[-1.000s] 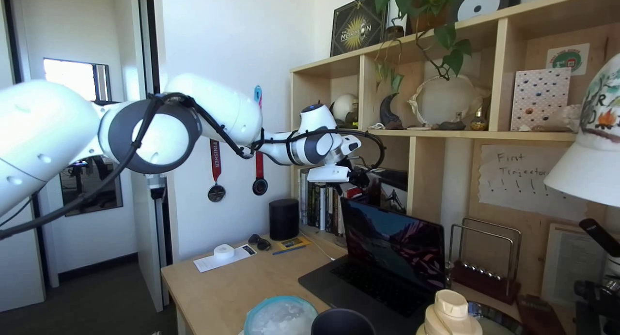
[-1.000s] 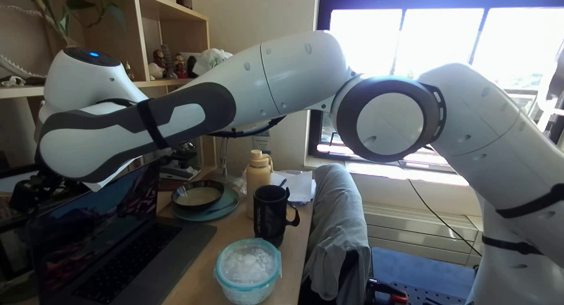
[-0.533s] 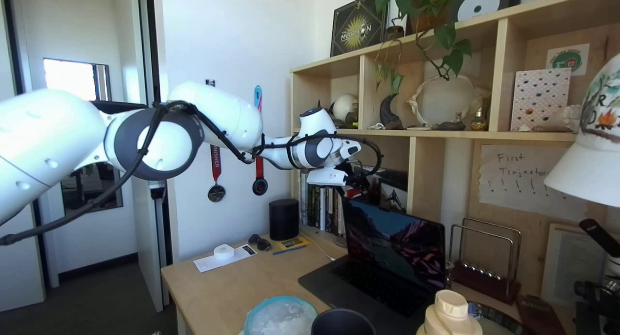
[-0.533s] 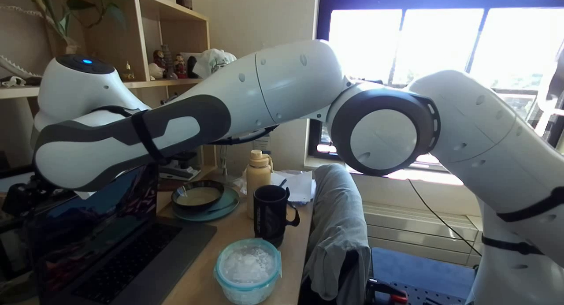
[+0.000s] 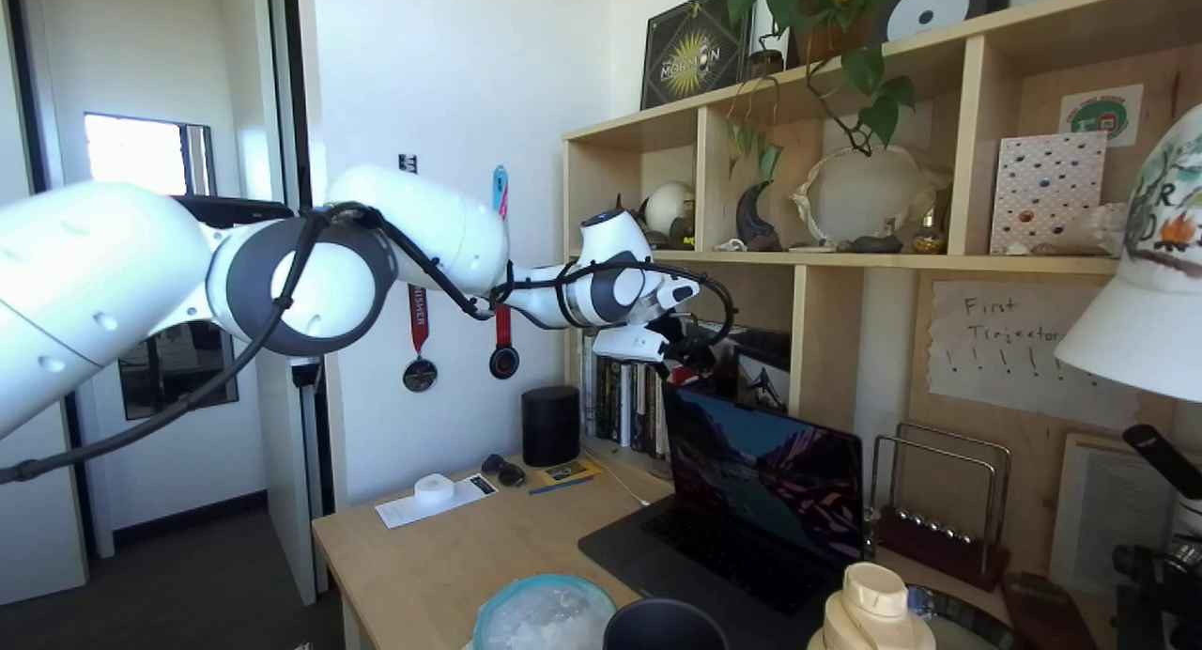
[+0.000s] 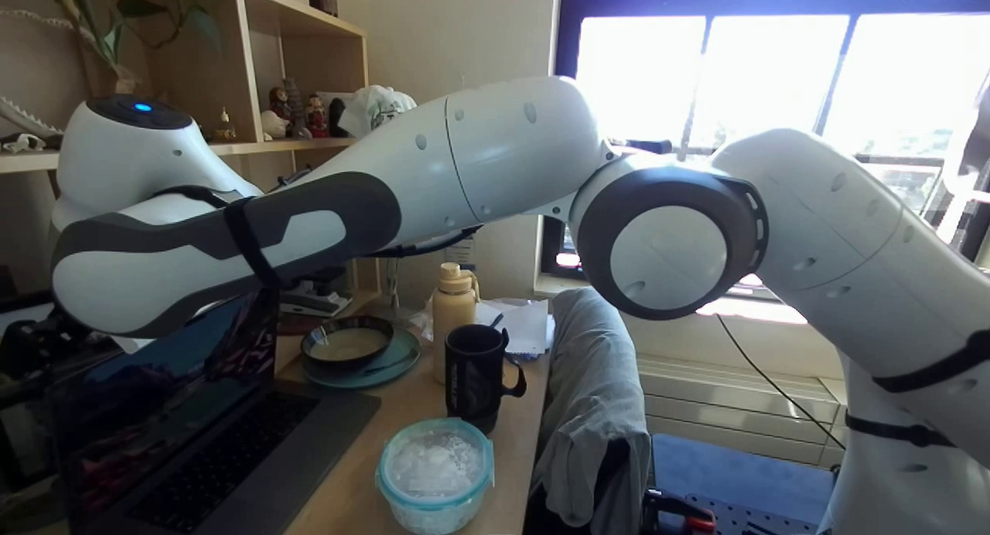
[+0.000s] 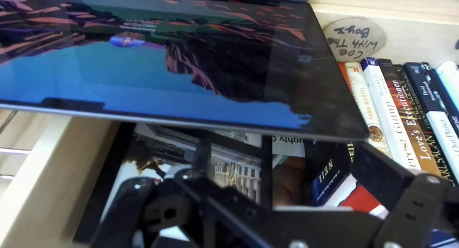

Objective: Close the laptop

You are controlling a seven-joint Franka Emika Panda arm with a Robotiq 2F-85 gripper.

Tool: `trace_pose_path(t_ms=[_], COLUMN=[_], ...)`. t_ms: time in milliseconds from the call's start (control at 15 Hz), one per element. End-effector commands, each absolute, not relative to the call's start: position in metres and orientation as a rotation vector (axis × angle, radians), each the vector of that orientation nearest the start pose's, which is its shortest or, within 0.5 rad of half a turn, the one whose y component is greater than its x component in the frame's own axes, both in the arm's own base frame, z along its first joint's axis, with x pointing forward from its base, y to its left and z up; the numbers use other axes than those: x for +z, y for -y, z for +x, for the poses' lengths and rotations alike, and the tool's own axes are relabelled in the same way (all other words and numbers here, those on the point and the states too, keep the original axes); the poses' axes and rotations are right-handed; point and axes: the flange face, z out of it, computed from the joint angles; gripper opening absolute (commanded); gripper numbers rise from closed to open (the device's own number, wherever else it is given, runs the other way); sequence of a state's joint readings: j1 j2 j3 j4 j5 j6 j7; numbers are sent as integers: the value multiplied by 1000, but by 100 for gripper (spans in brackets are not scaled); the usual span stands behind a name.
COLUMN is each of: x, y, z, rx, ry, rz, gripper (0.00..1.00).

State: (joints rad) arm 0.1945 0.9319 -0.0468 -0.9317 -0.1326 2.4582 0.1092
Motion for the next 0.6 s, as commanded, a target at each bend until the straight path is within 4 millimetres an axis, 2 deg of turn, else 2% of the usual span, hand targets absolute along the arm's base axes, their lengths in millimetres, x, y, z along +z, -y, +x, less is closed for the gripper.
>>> trace_pose_path(t_ms=[0,267,533], x=[396,400,383], y=[-140,-140,-136], z=[823,826,825], rx=[-997,-1024,-937], ry=[101,40,15], rz=[-3020,-3001,-3043], gripper=[100,100,100])
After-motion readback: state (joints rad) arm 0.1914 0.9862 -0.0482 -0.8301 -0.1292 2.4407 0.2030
